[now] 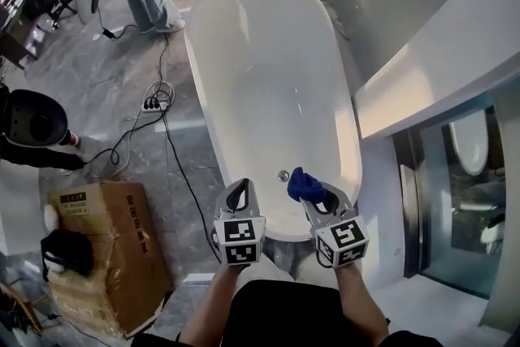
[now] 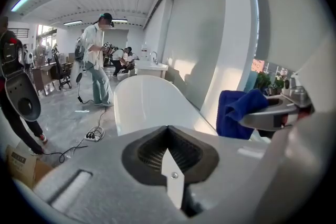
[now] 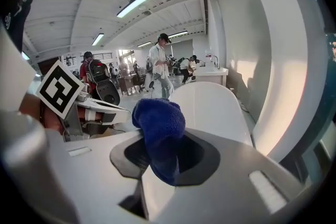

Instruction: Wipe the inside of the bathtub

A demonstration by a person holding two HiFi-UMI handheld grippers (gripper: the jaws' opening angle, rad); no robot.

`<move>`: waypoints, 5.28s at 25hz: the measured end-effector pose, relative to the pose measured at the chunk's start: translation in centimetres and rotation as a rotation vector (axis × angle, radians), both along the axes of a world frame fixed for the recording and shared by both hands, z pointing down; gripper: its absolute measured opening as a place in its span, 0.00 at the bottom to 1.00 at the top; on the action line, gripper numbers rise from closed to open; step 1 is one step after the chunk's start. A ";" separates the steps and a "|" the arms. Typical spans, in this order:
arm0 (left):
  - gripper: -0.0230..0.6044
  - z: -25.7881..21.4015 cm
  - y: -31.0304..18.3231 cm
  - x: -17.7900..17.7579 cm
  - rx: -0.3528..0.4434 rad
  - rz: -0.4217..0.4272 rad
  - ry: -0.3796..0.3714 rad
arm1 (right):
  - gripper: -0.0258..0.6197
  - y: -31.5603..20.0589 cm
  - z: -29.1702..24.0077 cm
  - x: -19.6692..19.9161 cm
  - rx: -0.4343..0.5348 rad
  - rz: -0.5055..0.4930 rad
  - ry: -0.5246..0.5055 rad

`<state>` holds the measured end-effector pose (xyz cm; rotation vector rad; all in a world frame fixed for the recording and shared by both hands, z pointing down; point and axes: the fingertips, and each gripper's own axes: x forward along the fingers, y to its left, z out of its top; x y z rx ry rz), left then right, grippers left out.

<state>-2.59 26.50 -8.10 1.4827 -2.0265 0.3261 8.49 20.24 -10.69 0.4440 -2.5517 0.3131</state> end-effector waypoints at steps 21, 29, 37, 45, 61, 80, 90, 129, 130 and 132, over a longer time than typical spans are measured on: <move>0.04 3.1 -8.5 0.3 -0.090 0.049 -0.032 | 0.19 -10.4 5.9 -0.2 -0.065 0.084 -0.107; 0.04 13.4 -15.4 -7.5 -0.161 0.224 -0.004 | 0.19 -13.3 14.6 -5.1 -0.126 0.249 -0.060; 0.04 24.6 -19.2 -10.9 -0.251 0.282 -0.033 | 0.19 -15.5 25.8 -7.6 -0.203 0.344 -0.038; 0.04 33.8 -22.3 -11.3 -0.329 0.432 -0.094 | 0.19 -17.0 36.3 -8.7 -0.257 0.373 0.025; 0.04 48.2 -26.7 -12.9 -0.443 0.632 -0.118 | 0.19 -17.1 53.3 -14.3 -0.366 0.269 0.152; 0.04 58.7 -25.3 -17.6 -0.733 0.501 0.033 | 0.19 -14.6 69.0 -20.7 -0.537 0.182 0.256; 0.04 58.8 -24.7 -18.0 -0.736 0.445 0.036 | 0.19 -11.3 72.6 -21.3 -0.652 0.205 0.258; 0.04 54.7 -22.0 -18.2 -0.807 0.527 -0.156 | 0.18 -5.0 65.0 -24.5 -0.925 0.095 0.059; 0.04 54.5 -21.8 -18.1 -0.805 0.528 -0.152 | 0.18 -4.8 64.5 -24.6 -0.927 0.087 0.056; 0.04 54.1 -21.7 -17.8 -0.791 0.522 -0.126 | 0.18 -4.5 63.4 -24.9 -0.930 0.072 0.054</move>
